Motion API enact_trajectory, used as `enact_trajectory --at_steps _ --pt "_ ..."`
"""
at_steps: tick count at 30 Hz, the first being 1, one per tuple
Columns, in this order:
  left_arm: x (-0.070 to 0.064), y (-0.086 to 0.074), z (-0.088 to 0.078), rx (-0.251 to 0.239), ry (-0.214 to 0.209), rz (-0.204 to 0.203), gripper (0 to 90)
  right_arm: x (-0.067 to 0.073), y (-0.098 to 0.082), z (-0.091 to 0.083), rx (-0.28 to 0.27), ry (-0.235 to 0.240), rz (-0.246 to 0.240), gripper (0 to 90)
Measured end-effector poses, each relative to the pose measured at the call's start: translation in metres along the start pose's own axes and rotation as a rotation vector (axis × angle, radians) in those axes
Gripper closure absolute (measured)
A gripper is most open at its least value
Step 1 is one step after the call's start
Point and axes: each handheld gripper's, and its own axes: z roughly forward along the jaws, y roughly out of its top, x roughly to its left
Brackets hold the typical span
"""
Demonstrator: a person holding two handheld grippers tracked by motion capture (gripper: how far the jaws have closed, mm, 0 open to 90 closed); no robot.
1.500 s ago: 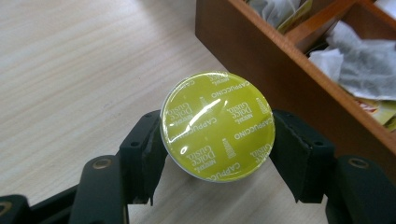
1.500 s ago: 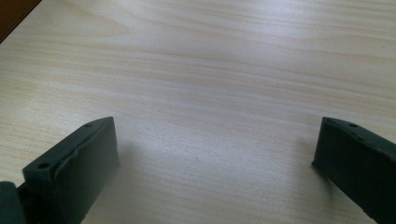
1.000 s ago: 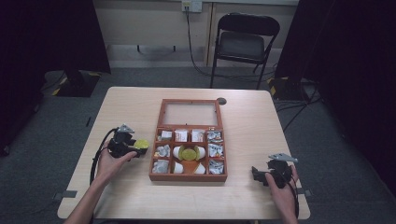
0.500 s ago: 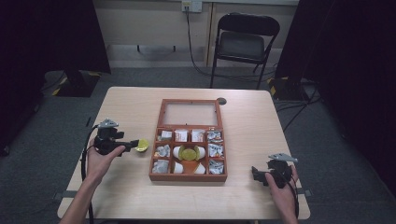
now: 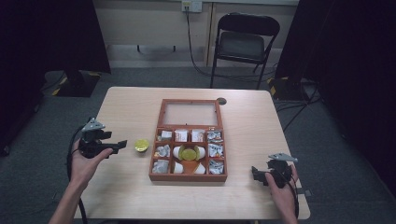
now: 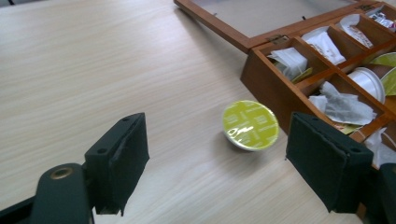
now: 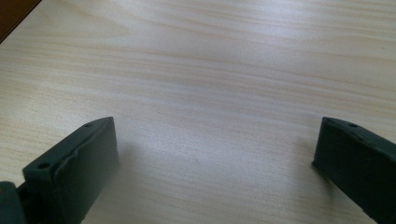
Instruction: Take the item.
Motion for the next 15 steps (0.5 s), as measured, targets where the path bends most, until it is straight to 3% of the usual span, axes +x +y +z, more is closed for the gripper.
enact_trajectory --at_steps 6,9,15 --pt "0.008 -0.012 -0.005 0.003 0.022 -0.02 20.8 0.0 0.0 0.0 0.0 0.0 0.001 0.0" --pt "0.013 -0.023 0.0 0.037 0.032 -0.04 20.9 0.0 0.0 0.0 0.0 0.0 0.001 0.0" --pt "0.02 -0.031 0.0 0.044 0.073 -0.073 20.8 0.0 0.0 0.0 0.0 0.0 0.001 0.0"
